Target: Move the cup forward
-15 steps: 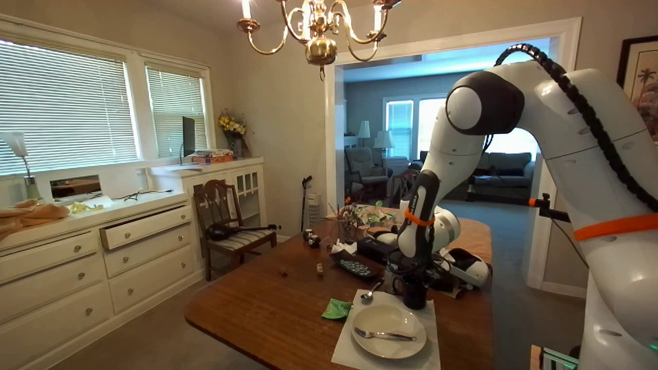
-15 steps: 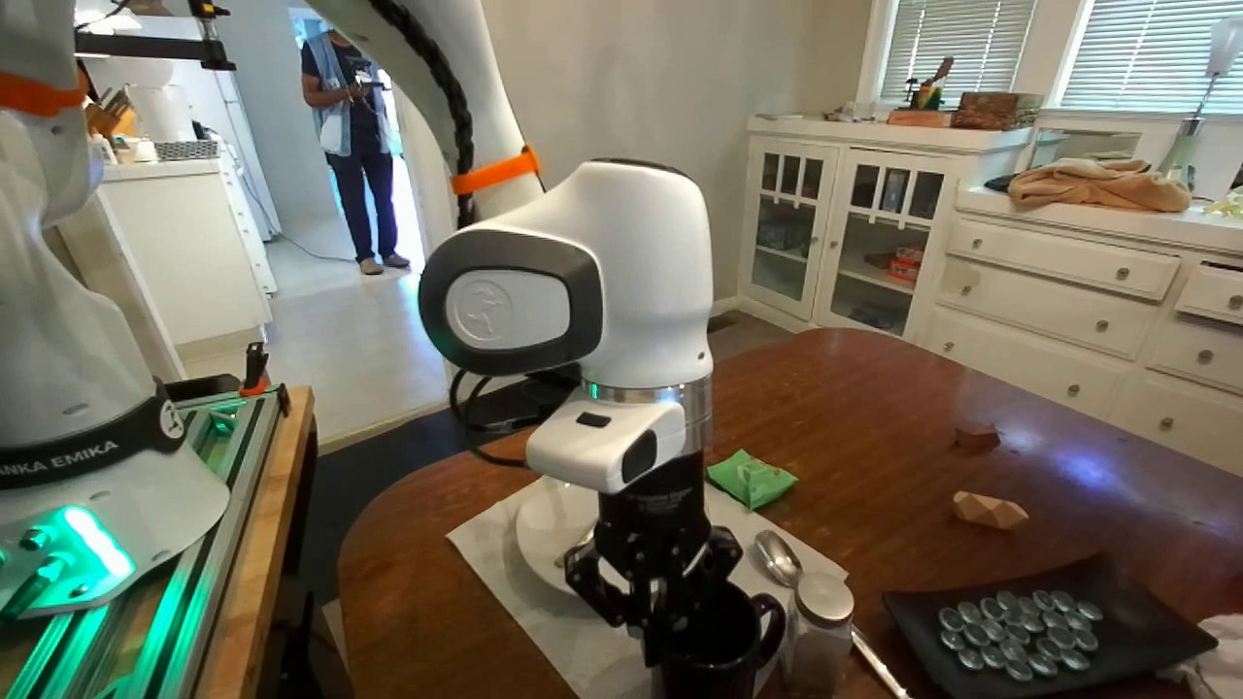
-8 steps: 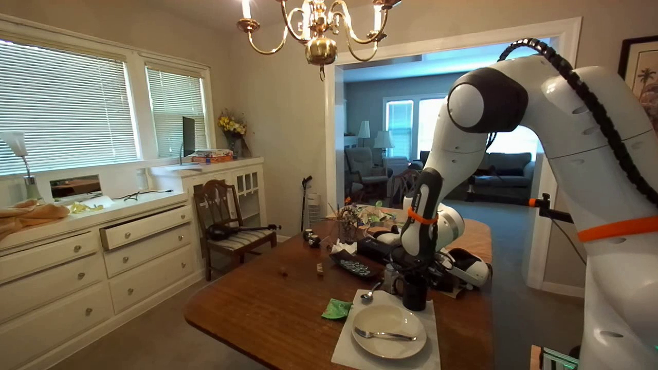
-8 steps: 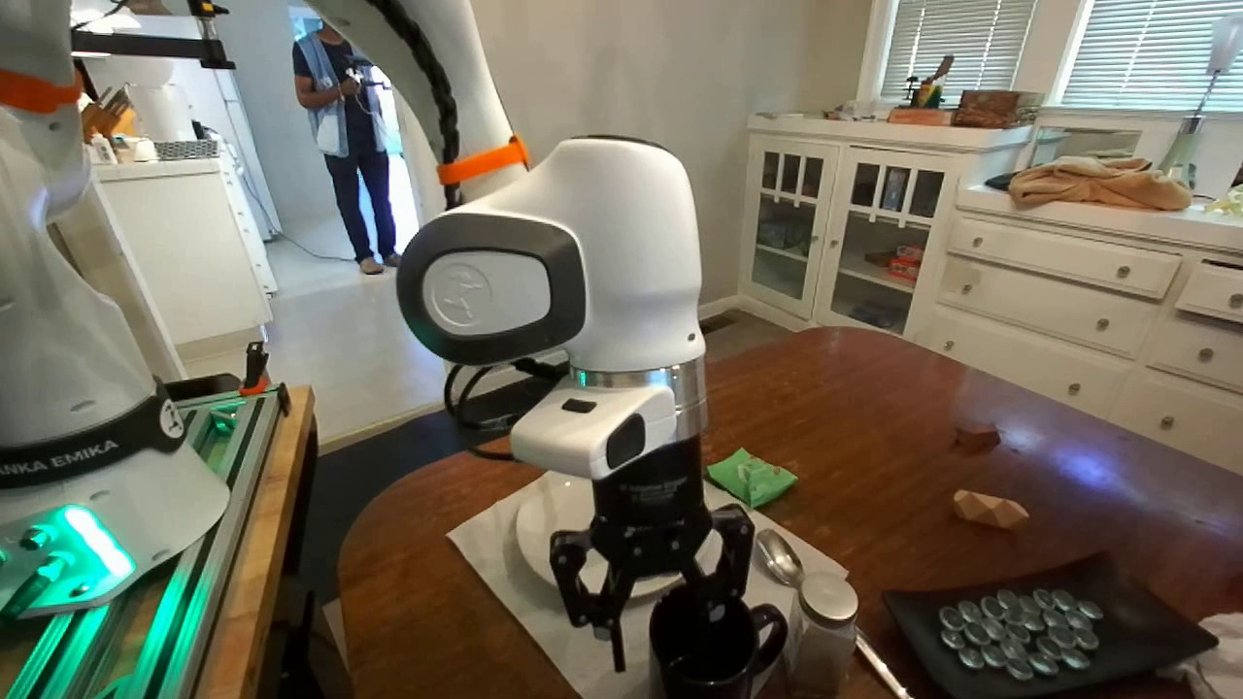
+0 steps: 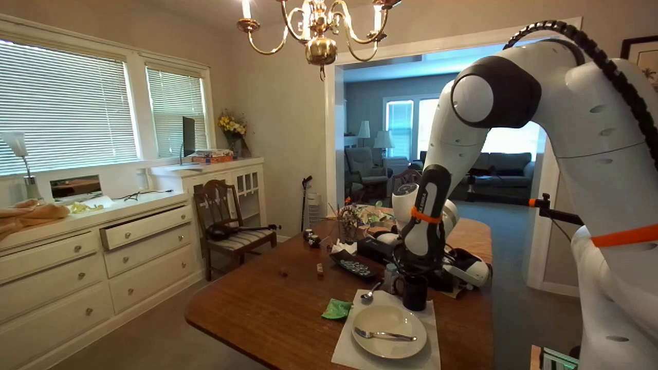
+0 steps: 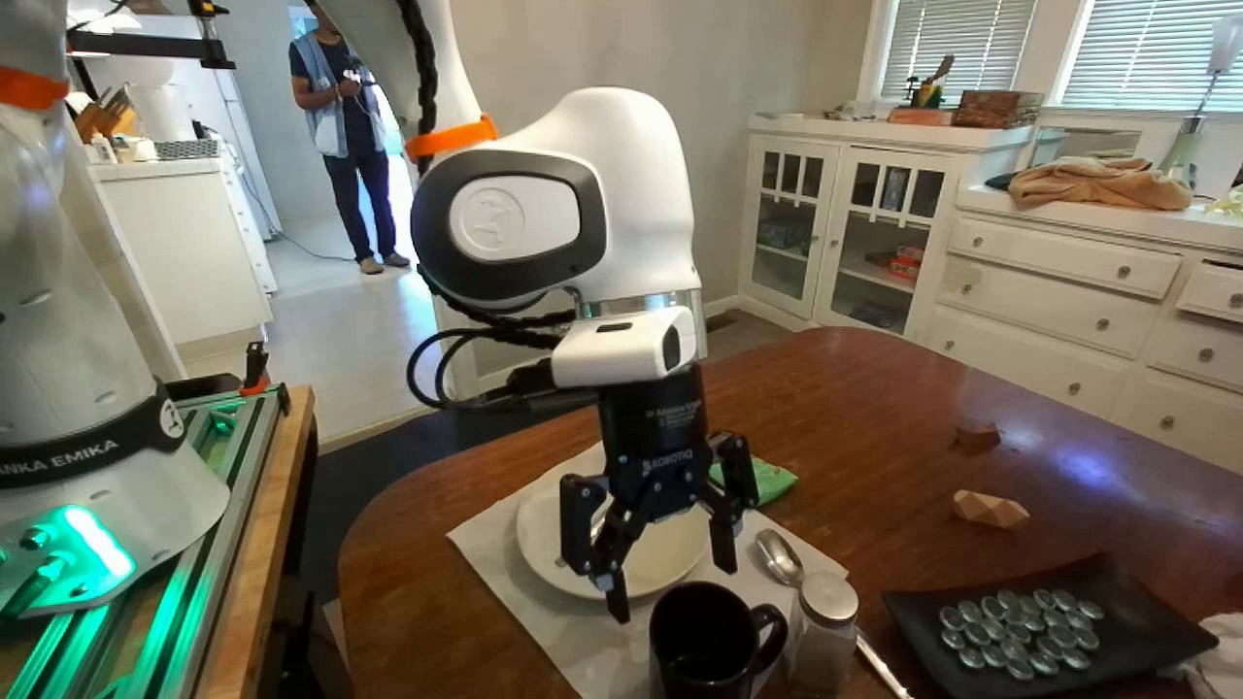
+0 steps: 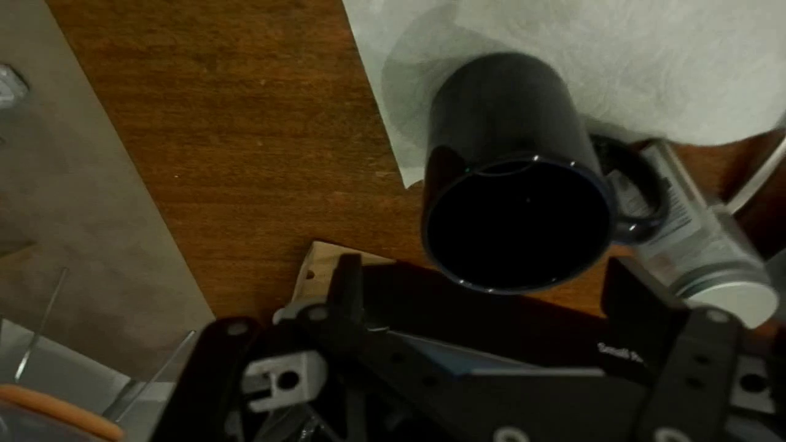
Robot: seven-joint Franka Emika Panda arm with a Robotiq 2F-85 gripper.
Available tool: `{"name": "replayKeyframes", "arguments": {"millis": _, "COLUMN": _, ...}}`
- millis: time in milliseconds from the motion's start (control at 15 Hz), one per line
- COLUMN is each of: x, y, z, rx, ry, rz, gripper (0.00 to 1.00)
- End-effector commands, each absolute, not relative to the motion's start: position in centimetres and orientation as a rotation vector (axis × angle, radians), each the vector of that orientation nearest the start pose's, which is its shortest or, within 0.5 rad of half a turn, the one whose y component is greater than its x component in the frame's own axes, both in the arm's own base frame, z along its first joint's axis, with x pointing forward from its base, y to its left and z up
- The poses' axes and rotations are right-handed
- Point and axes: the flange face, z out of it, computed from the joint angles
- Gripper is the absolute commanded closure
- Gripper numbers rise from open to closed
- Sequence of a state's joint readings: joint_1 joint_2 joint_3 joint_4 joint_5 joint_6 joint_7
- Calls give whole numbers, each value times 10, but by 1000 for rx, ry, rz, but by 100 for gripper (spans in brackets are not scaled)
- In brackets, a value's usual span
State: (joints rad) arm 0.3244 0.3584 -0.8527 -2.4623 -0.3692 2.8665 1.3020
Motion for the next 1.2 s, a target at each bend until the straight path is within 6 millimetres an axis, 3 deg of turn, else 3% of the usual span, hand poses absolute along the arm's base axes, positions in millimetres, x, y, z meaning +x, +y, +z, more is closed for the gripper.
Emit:
{"name": "replayKeyframes", "arguments": {"millis": 0, "x": 417, "y": -216, "z": 231, "rx": -2788, "ry": 1949, "rz": -377, "gripper": 0}}
{"name": "replayKeyframes", "arguments": {"millis": 533, "x": 390, "y": -196, "z": 242, "rx": -3229, "ry": 1325, "rz": -205, "gripper": 0}}
{"name": "replayKeyframes", "arguments": {"millis": 867, "x": 388, "y": -192, "z": 253, "rx": -3480, "ry": 898, "rz": -135, "gripper": 0}}
{"name": "replayKeyframes", "arguments": {"millis": 933, "x": 390, "y": -192, "z": 255, "rx": -3479, "ry": 882, "rz": -129, "gripper": 0}}
{"name": "replayKeyframes", "arguments": {"millis": 1000, "x": 395, "y": -193, "z": 247, "rx": -3437, "ry": 990, "rz": -150, "gripper": 0}}
{"name": "replayKeyframes", "arguments": {"millis": 1133, "x": 396, "y": -193, "z": 251, "rx": -3451, "ry": 931, "rz": -149, "gripper": 0}}
